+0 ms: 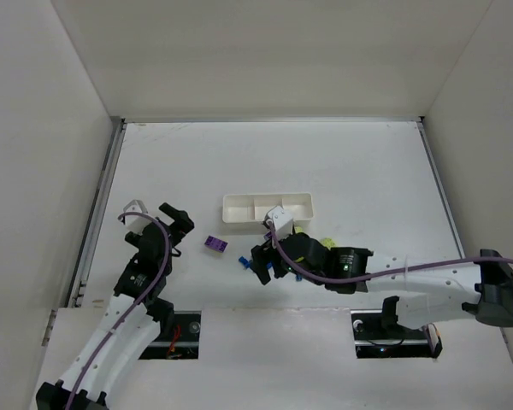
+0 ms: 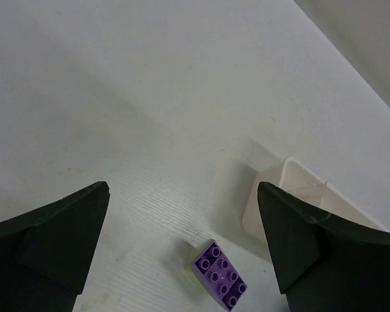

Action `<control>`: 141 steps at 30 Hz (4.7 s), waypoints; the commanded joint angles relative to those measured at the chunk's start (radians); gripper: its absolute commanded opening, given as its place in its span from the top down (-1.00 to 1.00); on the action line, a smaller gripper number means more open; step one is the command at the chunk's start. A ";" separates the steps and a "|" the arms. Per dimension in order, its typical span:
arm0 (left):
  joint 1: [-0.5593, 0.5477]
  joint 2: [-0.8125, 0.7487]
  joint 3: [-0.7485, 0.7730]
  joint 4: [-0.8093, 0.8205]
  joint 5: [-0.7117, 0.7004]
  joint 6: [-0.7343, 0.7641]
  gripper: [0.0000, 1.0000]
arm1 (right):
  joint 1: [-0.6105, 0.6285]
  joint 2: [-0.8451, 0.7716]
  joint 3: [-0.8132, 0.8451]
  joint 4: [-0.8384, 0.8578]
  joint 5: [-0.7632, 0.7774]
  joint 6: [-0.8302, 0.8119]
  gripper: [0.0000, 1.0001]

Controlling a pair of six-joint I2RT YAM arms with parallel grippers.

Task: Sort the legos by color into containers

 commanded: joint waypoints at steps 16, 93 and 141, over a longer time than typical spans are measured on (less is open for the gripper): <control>0.041 0.056 -0.053 0.226 -0.173 -0.085 -1.00 | -0.021 0.095 -0.041 0.325 -0.119 -0.079 0.35; 0.087 0.228 0.051 0.421 0.552 -0.734 -0.19 | -0.408 0.277 0.054 0.745 -0.392 0.143 0.48; -0.040 0.494 -0.050 0.860 0.579 -1.195 -0.11 | -0.316 0.422 -0.084 1.203 -0.173 0.030 0.46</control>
